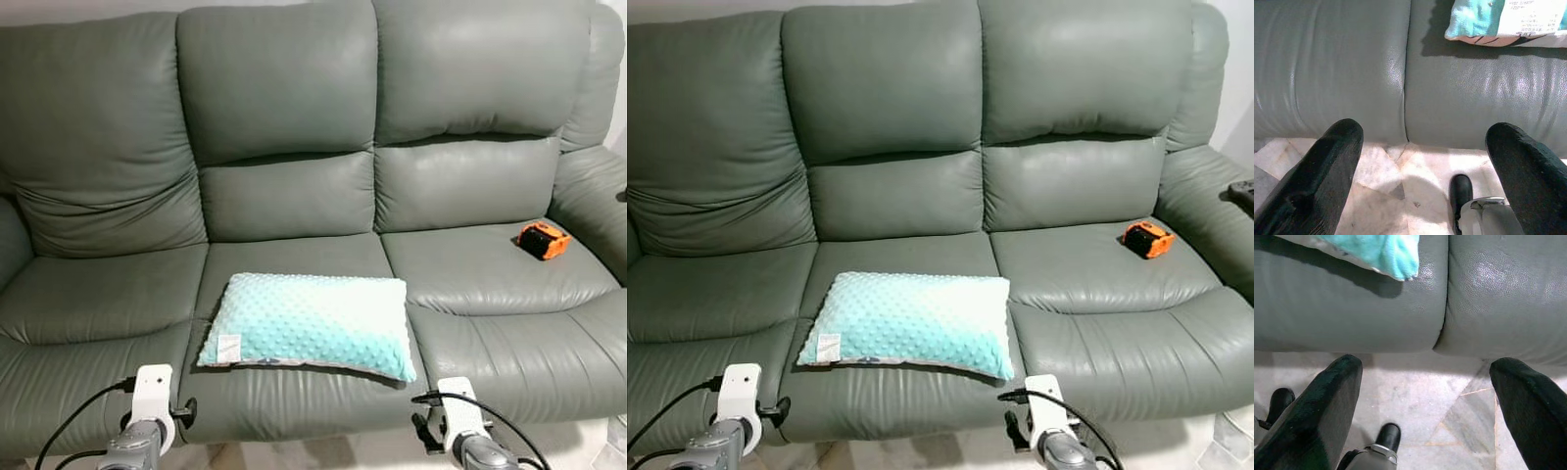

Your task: Move the pillow to the sofa

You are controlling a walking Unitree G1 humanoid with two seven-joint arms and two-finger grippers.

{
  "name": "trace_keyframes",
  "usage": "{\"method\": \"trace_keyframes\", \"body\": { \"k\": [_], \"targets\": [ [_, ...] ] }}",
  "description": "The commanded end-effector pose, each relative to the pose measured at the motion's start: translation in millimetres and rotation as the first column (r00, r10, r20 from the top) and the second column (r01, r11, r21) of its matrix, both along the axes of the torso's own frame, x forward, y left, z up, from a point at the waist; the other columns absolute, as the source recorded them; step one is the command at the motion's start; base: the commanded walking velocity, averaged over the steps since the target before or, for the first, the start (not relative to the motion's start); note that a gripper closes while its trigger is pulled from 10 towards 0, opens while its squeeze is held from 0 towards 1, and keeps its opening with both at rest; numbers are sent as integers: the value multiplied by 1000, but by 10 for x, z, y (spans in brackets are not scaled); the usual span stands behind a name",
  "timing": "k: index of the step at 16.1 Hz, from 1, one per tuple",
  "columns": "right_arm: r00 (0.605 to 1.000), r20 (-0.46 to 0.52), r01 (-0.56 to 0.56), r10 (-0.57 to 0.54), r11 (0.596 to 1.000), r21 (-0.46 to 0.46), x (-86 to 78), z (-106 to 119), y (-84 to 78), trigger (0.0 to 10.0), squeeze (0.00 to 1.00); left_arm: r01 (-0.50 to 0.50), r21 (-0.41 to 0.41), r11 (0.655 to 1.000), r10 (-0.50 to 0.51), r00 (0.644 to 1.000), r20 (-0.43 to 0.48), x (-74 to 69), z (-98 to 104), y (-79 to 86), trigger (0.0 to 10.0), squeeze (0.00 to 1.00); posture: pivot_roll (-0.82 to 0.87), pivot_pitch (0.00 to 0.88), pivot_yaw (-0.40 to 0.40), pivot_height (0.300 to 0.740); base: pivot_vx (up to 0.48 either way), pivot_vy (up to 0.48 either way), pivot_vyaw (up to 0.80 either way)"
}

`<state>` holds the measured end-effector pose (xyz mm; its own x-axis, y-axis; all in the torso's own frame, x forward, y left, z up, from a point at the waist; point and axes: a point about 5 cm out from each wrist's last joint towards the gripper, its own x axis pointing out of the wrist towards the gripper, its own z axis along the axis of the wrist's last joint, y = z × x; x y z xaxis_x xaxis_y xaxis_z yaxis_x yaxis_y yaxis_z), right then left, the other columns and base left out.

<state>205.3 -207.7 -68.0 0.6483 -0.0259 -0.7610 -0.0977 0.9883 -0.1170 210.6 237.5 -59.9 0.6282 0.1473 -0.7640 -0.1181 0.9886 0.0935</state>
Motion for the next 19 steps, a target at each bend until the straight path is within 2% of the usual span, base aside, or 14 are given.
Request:
{"method": "trace_keyframes", "body": {
  "k": [1, 8, 13, 19],
  "targets": [
    [1000, -6, -18, 18, 1000, 5, 24, 5, 32, 10000, 0, -12, 12, 1000, 12, 1000, -28, -58, -30, 25, 10000, 0, -133, 0, 52, 740, 0, 0, 0],
    [1000, -26, 1, -1, 1000, 9, 53, 11, 40, 10000, 0, -4, 12, 1000, 5, 999, -50, -79, -59, -30, 10000, 0, -126, 0, 43, 740, 0, 0, 0],
    [999, -20, -27, 27, 1000, 10, 163, 53, 146, 10000, 0, 0, 8, 1000, 1, 999, -53, -86, -71, -60, 10000, 0, -129, 0, 36, 740, 0, 421, 0],
    [998, -40, -48, 48, 999, -4, 175, 45, 217, 10000, 0, 12, 12, 1000, -11, 998, -61, -110, -89, -82, 10000, 0, -130, 0, 35, 740, 0, 472, 0]
  ]
}}
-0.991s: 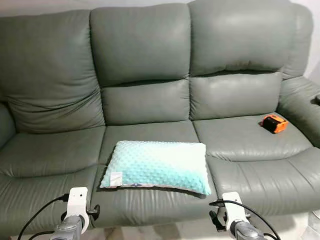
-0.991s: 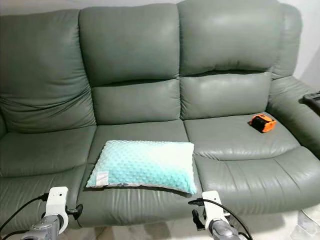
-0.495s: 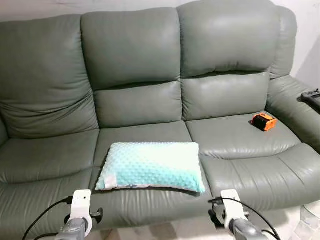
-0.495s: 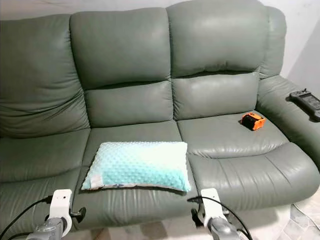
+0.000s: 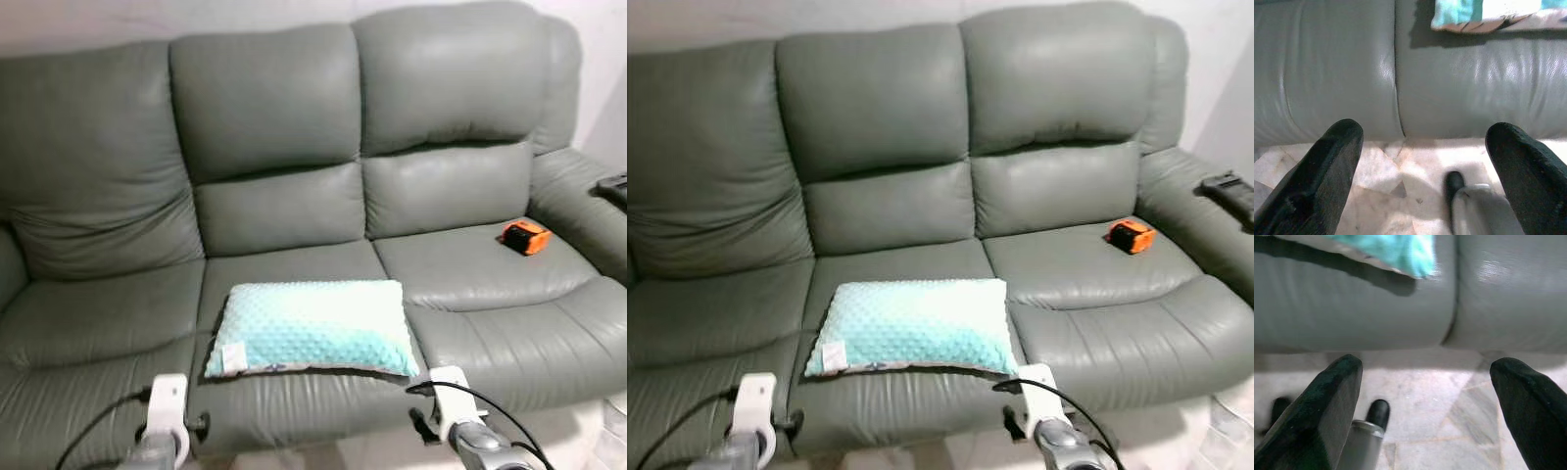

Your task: Move the pillow to the sofa

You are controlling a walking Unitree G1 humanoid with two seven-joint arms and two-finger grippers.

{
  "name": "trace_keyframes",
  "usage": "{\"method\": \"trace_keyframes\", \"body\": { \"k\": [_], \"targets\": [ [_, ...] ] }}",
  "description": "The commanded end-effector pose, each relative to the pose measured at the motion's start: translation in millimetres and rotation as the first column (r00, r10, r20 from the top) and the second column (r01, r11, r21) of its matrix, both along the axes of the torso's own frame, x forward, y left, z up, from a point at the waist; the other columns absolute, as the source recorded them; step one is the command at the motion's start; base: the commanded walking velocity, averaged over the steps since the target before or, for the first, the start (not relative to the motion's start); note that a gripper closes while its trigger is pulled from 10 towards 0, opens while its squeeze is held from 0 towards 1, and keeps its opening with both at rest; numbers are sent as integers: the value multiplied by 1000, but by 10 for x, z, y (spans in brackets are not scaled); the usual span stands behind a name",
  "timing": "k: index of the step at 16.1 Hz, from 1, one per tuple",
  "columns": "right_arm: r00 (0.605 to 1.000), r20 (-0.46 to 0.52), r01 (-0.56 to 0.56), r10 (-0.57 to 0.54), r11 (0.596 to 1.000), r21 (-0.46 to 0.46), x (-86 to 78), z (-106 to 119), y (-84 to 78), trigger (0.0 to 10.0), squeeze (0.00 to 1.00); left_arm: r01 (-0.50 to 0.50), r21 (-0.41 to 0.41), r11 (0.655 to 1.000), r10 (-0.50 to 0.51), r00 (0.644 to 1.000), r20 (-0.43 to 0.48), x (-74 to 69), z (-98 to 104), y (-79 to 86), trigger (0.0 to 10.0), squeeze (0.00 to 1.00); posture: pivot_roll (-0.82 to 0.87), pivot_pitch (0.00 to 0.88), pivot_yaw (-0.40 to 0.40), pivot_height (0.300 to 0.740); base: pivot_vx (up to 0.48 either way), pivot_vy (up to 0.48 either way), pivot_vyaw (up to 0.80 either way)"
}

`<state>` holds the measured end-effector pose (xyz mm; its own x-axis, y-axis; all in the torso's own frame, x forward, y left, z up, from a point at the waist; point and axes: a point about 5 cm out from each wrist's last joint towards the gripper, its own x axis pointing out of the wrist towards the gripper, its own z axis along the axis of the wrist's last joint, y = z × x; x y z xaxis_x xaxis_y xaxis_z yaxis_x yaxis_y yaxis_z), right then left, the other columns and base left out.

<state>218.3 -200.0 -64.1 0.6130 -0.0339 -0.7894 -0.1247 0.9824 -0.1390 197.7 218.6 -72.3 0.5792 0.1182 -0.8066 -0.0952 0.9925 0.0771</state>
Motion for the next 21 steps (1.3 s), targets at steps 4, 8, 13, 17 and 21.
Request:
{"method": "trace_keyframes", "body": {
  "k": [4, 8, 13, 17, 21],
  "targets": [
    [999, 3, -36, 36, 999, 23, 63, 6, 210, 10000, 0, 5, 40, 999, -5, 1000, 6, 23, 33, 92, 10000, 0, -130, 0, 36, 740, 0, 454, 0],
    [999, 7, -53, 53, 999, 11, 42, 0, 176, 10000, 0, 20, 54, 998, -21, 1000, 7, 30, 40, 101, 10000, 0, -127, 0, 34, 740, 0, 0, 0],
    [998, -16, -63, 63, 998, 4, -136, -71, 18, 10000, 0, 8, 47, 999, -8, 1000, 7, 30, 40, 104, 10000, 0, -127, 0, 32, 740, 0, 0, 800],
    [997, -24, -76, 76, 997, 1, -164, -83, 2, 10000, 0, 8, 54, 999, -8, 1000, -9, 8, 29, 113, 10000, 0, -128, 0, 32, 740, 0, 0, 800],
    [996, -24, -87, 87, 996, 3, -153, -80, 23, 10000, 0, 20, 59, 998, -19, 1000, -16, -8, 21, 116, 10000, 0, -127, 0, 34, 740, 0, 0, 800]
  ]
}}
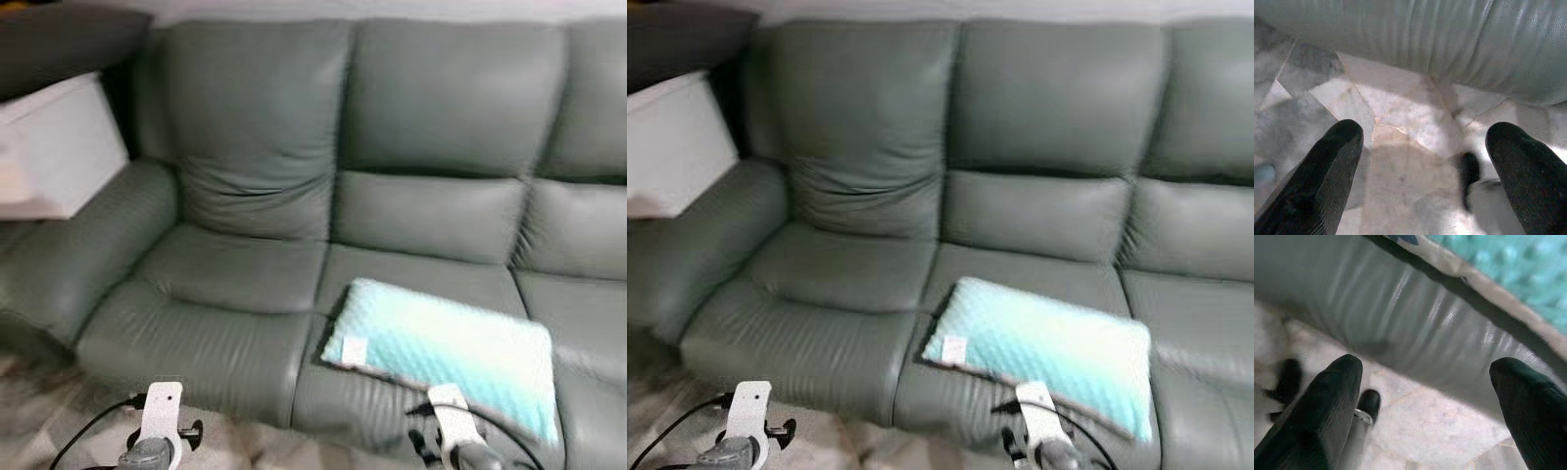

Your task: Move the pillow to the sofa

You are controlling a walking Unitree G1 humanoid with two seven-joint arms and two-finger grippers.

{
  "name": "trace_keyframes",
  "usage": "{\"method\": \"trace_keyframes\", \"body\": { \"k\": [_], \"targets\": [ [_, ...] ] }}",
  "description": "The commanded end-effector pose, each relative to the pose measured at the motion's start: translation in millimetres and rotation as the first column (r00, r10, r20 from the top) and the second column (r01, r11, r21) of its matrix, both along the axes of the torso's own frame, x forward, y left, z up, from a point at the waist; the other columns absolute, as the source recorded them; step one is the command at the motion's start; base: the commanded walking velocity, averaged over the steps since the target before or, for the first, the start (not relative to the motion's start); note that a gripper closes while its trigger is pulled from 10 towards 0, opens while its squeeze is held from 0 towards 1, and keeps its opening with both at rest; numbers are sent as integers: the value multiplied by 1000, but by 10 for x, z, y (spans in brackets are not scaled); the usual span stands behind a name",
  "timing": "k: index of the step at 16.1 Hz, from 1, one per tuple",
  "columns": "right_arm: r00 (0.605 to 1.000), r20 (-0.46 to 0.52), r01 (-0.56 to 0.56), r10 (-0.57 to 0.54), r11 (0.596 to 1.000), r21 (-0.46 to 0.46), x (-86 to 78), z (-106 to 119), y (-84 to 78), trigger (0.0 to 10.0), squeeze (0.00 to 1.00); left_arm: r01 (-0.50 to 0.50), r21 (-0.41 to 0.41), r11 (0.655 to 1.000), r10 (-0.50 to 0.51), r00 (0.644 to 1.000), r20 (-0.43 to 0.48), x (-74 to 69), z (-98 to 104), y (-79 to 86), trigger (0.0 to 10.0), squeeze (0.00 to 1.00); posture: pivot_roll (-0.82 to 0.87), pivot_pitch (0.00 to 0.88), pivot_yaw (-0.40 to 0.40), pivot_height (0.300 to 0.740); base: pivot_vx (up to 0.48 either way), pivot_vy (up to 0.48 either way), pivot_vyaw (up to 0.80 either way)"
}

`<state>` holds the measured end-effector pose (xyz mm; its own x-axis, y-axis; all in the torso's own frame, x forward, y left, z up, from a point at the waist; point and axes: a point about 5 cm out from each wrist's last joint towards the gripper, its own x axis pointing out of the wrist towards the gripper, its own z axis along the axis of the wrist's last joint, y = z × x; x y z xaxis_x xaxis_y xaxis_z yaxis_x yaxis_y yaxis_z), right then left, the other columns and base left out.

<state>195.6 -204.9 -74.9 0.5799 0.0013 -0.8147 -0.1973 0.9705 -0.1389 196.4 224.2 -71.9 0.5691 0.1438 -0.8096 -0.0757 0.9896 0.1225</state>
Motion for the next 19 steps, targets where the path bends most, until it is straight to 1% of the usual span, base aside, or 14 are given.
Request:
{"method": "trace_keyframes", "body": {
  "k": [1, 6, 11, 19],
  "targets": [
    [999, 19, -26, 25, 1000, 9, 83, 31, 85, 10000, 0, 9, 19, 1000, -9, 1000, -2, 6, 17, 56, 10000, 0, -126, 0, 34, 740, 0, 0, 800],
    [998, 19, -54, 54, 999, 4, 109, 40, 114, 10000, 0, 12, 23, 1000, -12, 1000, -10, 6, 13, 48, 10000, 0, -123, 0, 35, 740, 0, 0, 800],
    [998, 16, -58, 58, 998, 4, 106, 38, 119, 10000, 0, 7, 22, 1000, -6, 1000, -13, 2, 12, 53, 10000, 0, -122, 0, 33, 740, 0, 0, 796],
    [998, 15, -56, 56, 998, 11, 95, 32, 125, 10000, 0, -4, 19, 1000, 5, 999, -42, -55, -20, 55, 10000, 0, -122, 0, 29, 740, 0, 0, 795]
  ]
}}
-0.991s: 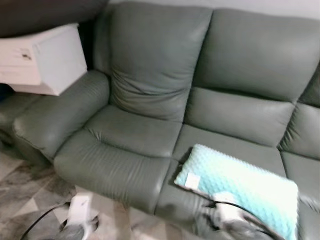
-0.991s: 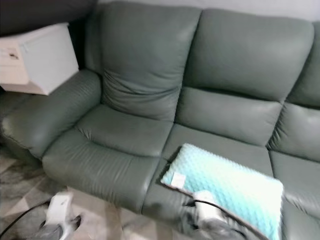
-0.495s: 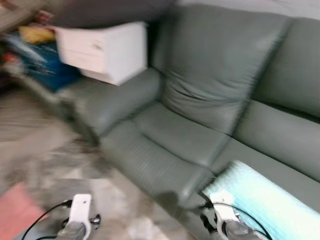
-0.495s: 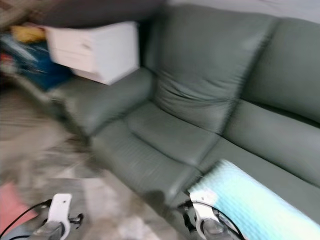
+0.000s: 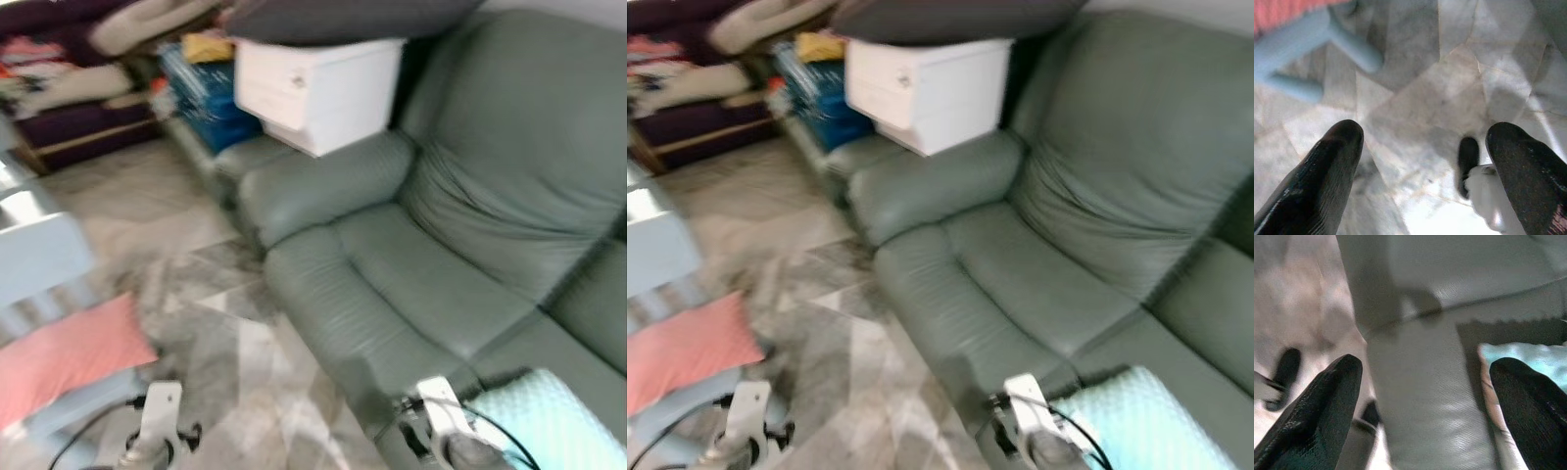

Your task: Move the pillow to the sofa

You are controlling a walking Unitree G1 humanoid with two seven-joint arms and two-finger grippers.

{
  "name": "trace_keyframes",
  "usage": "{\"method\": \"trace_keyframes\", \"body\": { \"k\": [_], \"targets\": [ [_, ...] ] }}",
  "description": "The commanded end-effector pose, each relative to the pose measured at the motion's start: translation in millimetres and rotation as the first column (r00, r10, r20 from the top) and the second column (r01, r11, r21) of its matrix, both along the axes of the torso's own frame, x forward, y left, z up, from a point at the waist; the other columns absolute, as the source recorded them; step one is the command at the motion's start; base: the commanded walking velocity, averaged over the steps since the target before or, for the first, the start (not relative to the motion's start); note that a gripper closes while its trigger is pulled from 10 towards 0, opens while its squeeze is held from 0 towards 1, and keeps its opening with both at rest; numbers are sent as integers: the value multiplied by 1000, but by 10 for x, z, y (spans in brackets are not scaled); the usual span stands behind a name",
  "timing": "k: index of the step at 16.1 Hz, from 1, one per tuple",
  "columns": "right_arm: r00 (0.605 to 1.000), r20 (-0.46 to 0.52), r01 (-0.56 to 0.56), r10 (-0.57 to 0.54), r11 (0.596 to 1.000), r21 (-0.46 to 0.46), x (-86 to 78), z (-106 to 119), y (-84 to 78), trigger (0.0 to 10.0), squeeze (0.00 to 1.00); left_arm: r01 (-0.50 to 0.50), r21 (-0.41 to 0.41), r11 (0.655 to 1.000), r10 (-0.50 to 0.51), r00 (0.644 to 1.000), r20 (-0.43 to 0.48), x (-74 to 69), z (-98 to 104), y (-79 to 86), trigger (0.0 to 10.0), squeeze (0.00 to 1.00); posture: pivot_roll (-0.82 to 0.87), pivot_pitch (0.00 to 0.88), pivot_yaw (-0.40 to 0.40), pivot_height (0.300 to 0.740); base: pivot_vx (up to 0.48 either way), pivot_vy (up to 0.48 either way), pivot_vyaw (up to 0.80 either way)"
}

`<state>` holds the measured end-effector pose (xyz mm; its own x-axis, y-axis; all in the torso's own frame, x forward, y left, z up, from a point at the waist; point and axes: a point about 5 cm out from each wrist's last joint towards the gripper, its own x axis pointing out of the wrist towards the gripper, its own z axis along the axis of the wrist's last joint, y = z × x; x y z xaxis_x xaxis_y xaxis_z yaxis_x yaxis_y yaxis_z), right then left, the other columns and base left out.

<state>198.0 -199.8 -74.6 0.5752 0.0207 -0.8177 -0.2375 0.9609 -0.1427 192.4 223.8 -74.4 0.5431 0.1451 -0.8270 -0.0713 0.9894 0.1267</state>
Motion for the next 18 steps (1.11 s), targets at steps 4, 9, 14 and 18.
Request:
{"method": "trace_keyframes", "body": {
  "k": [4, 9, 14, 18],
  "targets": [
    [1000, 18, -9, 9, 1000, 23, 67, 26, 73, 10000, 0, 5, 18, 1000, -4, 1000, -15, -15, 3, 52, 10000, 0, -122, 0, 29, 740, 0, 450, 0],
    [1000, 14, -10, 9, 1000, 23, 64, 25, 68, 10000, 0, 1, 19, 1000, 0, 1000, -12, 2, 18, 80, 10000, 0, -123, 0, 31, 740, 0, 480, 0],
    [1000, 12, -12, 12, 1000, 22, 70, 26, 73, 10000, 0, 3, 22, 1000, -2, 1000, -11, 13, 26, 86, 10000, 0, -123, 0, 32, 740, 0, 480, 0],
    [1000, 12, -14, 13, 1000, 20, 72, 28, 69, 10000, 0, 2, 26, 1000, -1, 1000, -20, -19, 12, 97, 10000, 0, -123, 0, 33, 740, 0, 480, 0]
  ]
}}
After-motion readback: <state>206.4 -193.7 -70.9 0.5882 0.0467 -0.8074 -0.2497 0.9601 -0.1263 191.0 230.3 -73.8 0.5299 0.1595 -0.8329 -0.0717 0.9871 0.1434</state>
